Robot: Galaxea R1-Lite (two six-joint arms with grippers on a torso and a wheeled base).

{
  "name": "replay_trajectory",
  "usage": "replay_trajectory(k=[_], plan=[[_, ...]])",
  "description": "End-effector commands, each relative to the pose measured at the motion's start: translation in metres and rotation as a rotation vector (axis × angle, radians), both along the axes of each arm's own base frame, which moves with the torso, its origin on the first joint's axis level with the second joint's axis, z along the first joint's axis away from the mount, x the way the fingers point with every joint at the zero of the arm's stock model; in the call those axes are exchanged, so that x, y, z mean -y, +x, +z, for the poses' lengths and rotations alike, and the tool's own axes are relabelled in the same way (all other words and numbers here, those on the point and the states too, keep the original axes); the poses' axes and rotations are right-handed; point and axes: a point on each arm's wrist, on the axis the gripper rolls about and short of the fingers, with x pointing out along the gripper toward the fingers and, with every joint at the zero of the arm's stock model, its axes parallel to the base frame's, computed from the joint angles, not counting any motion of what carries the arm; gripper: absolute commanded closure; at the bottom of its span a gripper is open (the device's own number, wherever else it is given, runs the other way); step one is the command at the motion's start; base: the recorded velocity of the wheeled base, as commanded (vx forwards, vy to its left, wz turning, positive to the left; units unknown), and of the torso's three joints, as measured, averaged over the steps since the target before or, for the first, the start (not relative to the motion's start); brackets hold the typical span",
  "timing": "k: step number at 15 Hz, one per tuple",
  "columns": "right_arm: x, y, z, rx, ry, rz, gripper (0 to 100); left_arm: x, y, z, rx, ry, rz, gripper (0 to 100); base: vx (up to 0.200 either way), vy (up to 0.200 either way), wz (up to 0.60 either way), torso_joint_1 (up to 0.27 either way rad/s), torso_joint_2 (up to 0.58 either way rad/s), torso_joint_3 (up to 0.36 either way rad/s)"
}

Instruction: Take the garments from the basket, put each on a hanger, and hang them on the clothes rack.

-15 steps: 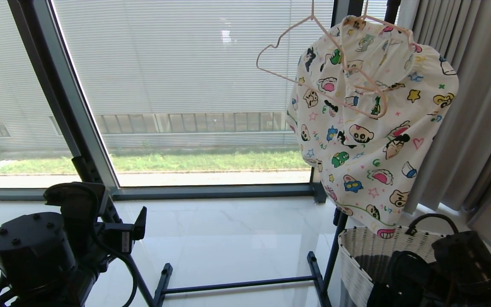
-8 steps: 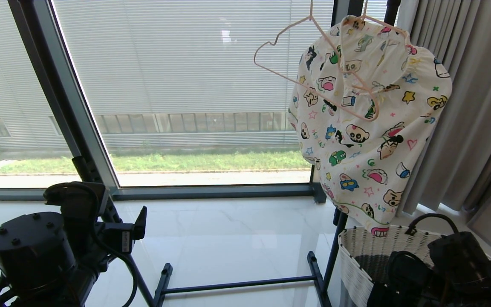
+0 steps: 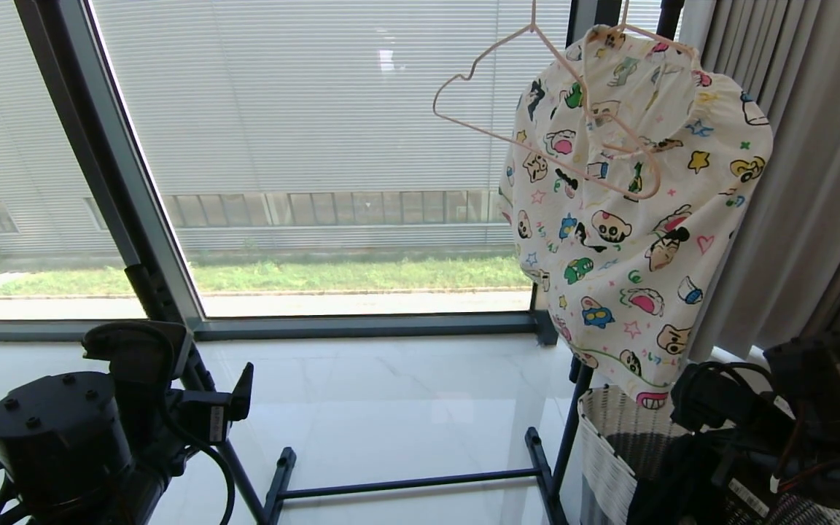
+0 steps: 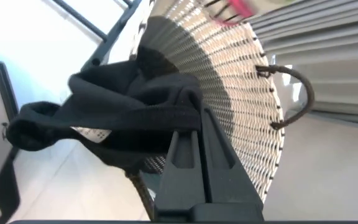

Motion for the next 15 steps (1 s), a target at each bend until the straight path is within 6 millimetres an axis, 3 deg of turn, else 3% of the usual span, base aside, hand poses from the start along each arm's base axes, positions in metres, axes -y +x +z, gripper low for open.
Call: replay_trajectory(k=[1, 3, 12, 15], plan=[[-0.001, -0.001, 0.036, 0.102, 0.068, -0.002, 100, 0.002, 0.0, 0.001, 0.004, -0.001, -0.009, 0, -0.2, 0.0, 0.0, 0.007, 0.0, -0.002], [-0.003, -0.003, 0.05, 0.153, 0.096, 0.009, 100, 0.002, 0.0, 0.001, 0.006, -0.003, -0.01, 0, -0.2, 0.0, 0.0, -0.005, 0.0, 0.002], [-0.013, -0.014, 0.079, 0.23, 0.151, 0.085, 100, 0.018, -0.003, 0.004, 0.022, -0.013, -0.088, 0, -0.2, 0.0, 0.0, 0.002, 0.0, 0.0], [-0.02, -0.017, 0.089, 0.253, 0.172, 0.123, 100, 0.026, -0.007, 0.002, 0.009, -0.011, -0.146, 0, 0.0, 0.0, 0.0, 0.0, 0.0, 0.0]])
